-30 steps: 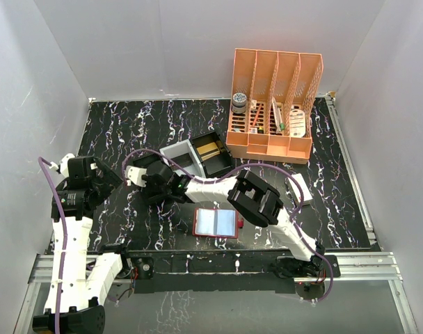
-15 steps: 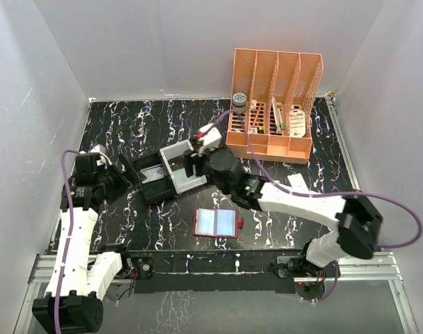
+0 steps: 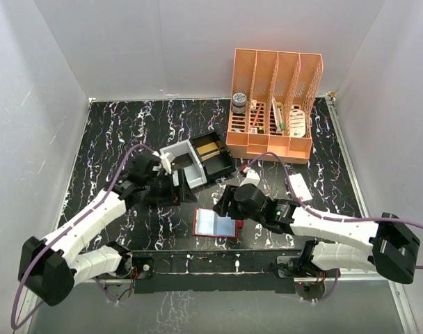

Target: Take the credit cards out of the card holder

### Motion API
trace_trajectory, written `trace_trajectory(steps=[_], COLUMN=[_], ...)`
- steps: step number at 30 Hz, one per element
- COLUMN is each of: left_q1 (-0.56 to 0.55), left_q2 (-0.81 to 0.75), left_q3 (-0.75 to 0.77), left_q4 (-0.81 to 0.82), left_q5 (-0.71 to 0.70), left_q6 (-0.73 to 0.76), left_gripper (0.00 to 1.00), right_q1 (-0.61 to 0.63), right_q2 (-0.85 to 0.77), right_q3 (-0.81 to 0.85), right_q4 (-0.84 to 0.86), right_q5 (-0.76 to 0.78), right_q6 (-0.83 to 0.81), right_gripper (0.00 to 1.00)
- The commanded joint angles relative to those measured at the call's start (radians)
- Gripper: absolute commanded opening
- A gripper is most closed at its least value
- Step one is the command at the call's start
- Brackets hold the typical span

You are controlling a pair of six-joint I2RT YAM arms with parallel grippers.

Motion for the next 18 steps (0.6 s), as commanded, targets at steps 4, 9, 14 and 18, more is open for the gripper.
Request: trace_trajectory(steps=[4, 9, 14, 18], left_q1=[-0.163, -0.235, -0.283, -0.310], left_q2=[0.138, 0.229, 0.313, 0.369], left_q3=[0.002, 0.005, 0.004, 0.002], left_q4=[0.046, 0.043, 0.054, 0.041], left_q5=[-0.060, -0.096, -0.118, -0.168], left_q6=[-0.044, -0.045, -0.046, -0.064], left_gripper=[0.68, 0.60, 0.55, 0.50], right_q1=[0.002, 0.002, 0.002, 0.002], right_q2=[-0.042, 0.007, 0.041, 0.057], right_q3=[-0.065, -0.042, -0.027, -0.035], right_q4=[-0.025, -0.109, -0.168, -0.171], right_q5=[-0.091, -0.045, -0.005, -0.010], right_q6=[0.198, 0.216, 0.216, 0.217], right_gripper=[0.49, 0.50, 0.48, 0.48])
